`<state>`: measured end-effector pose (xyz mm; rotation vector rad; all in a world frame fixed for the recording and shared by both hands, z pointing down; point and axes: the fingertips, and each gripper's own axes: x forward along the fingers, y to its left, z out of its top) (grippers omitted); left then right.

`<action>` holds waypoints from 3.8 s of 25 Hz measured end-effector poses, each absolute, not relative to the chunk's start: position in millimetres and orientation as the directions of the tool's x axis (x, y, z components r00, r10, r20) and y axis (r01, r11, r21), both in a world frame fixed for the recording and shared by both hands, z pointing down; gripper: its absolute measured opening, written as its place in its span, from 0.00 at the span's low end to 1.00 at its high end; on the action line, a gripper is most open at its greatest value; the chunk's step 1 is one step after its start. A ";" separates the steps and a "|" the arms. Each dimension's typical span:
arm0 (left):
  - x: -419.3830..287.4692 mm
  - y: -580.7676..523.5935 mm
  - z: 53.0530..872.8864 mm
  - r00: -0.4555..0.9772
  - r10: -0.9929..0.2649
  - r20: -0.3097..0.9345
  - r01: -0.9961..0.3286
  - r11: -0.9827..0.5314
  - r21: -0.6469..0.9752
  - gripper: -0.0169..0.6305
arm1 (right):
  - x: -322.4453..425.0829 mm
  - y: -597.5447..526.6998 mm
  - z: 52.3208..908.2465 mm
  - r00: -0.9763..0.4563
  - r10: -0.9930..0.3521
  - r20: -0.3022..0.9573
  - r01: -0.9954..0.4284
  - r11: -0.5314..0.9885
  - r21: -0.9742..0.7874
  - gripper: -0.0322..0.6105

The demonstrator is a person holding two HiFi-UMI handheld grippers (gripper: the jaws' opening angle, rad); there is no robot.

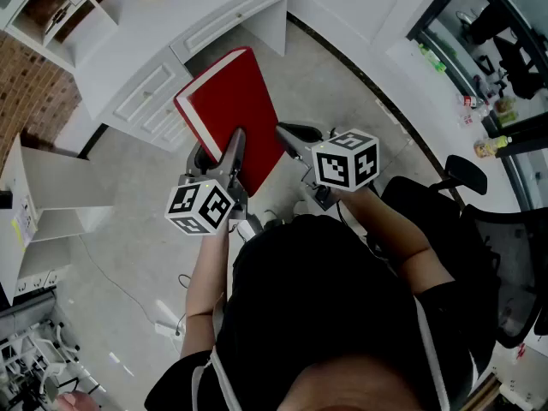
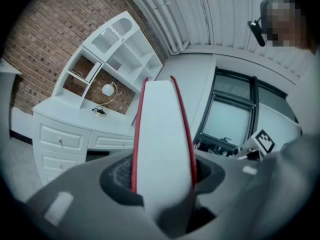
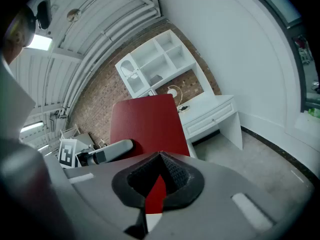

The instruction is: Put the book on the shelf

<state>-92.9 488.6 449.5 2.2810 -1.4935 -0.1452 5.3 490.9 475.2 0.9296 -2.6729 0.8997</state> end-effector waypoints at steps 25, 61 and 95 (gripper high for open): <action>-87.6 498.6 456.5 0.455 -0.878 0.148 -0.838 -0.366 0.405 0.38 | 18.7 477.9 473.2 -0.781 -0.549 0.298 -0.616 0.598 -0.512 0.30; -52.7 498.7 452.4 0.432 -0.899 0.074 -0.824 -0.360 0.438 0.38 | 41.6 459.6 466.1 -0.867 -0.424 0.262 -0.498 0.744 -0.445 0.51; -111.4 352.3 444.5 0.546 -0.837 0.039 -0.755 -0.471 0.456 0.38 | -28.7 316.4 461.9 -0.868 -0.413 0.275 -0.496 0.749 -0.439 0.58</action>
